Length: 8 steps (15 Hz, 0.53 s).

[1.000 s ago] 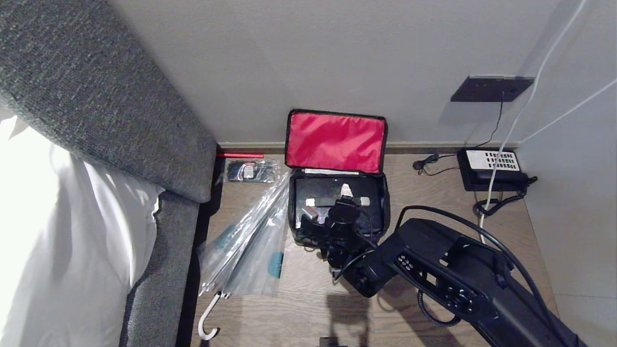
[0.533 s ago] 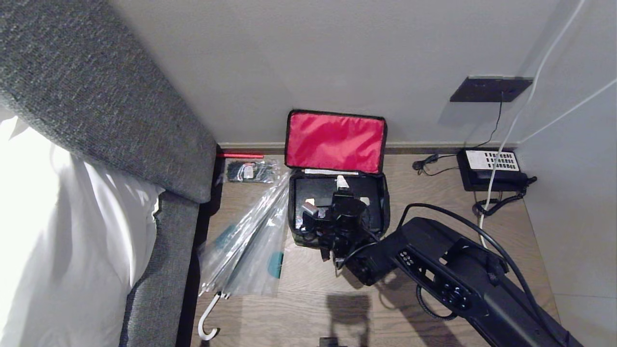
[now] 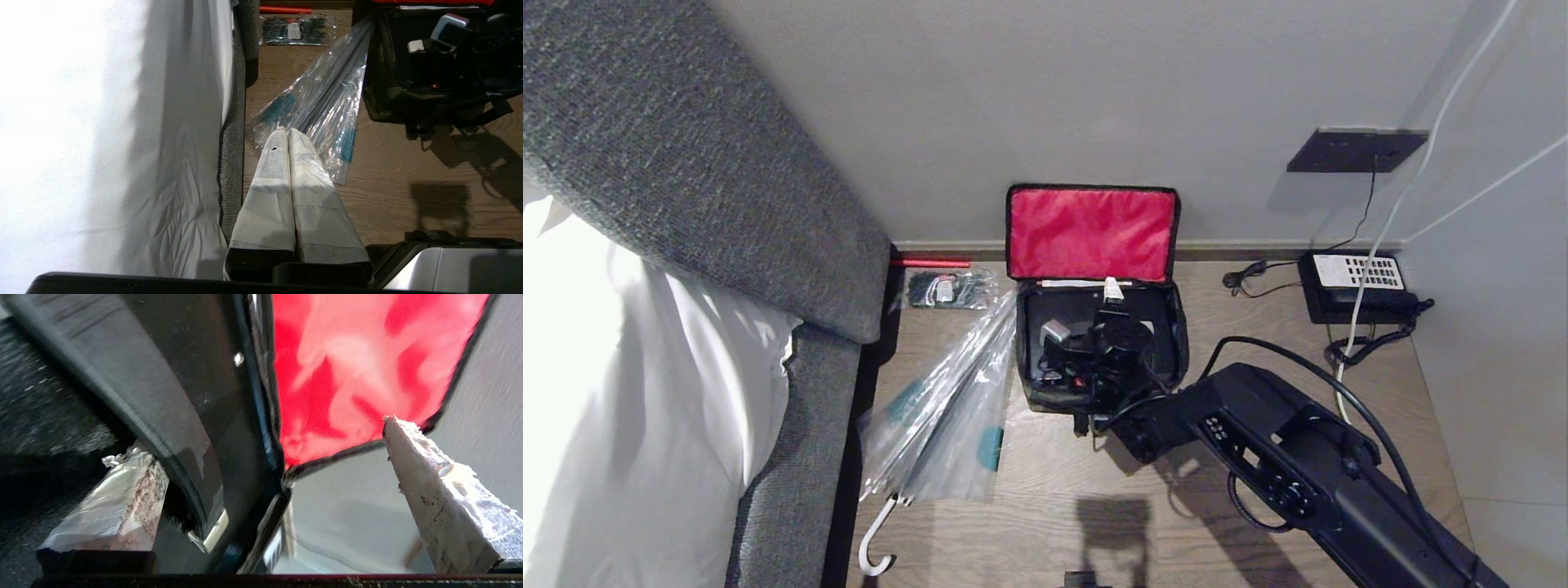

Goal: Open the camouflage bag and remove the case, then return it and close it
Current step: Grip the handle

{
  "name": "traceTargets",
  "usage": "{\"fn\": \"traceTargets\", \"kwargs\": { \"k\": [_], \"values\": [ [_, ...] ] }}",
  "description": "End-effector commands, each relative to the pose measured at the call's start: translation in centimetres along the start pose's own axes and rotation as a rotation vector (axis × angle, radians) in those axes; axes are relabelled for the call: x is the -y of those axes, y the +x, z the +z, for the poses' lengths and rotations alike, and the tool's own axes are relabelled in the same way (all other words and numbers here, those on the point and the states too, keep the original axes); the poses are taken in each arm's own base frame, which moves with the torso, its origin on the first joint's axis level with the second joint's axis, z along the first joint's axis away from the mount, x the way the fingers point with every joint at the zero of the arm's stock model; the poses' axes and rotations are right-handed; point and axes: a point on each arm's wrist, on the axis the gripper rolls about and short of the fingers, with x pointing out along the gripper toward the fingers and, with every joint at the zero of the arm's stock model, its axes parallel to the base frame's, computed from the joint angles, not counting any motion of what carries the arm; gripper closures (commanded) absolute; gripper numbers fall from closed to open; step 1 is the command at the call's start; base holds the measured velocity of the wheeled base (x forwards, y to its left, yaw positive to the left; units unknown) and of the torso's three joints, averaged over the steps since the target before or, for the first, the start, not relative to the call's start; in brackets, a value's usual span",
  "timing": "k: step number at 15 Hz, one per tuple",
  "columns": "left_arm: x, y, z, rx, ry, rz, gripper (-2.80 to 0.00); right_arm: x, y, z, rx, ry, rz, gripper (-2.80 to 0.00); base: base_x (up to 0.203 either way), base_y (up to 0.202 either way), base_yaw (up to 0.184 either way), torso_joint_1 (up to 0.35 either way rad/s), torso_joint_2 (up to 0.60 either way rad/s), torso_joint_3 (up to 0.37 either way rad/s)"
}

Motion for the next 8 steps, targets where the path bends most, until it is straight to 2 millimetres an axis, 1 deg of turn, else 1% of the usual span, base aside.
{"fn": "traceTargets", "kwargs": {
  "k": [1, 3, 5, 8],
  "values": [
    [0.0, 0.02, -0.03, -0.002, 0.0, 0.0, 0.0, 0.73, 0.11, 0.04, -0.011, 0.026, -0.043, -2.8, 0.0, 0.0, 0.0, 0.0, 0.0, 0.0],
    [0.0, 0.03, -0.03, -0.004, 0.0, 0.001, 0.0, 0.83, 0.06, -0.1, -0.025, 0.053, -0.073, -2.8, 0.0, 0.0, 0.0, 0.0, 0.0, 0.0],
    [0.0, 0.03, -0.04, -0.004, 0.0, 0.0, 0.0, 0.79, 0.12, -0.05, -0.035, 0.042, -0.06, -2.8, 0.0, 0.0, 0.0, 0.0, 0.0, 0.0],
    [0.01, 0.03, -0.04, -0.005, 0.0, -0.001, 0.0, 0.82, -0.28, 0.59, -0.024, 0.034, -0.044, -2.8, 0.0, 0.0, 0.0, 0.0, 0.0, 0.0]
  ]
}}
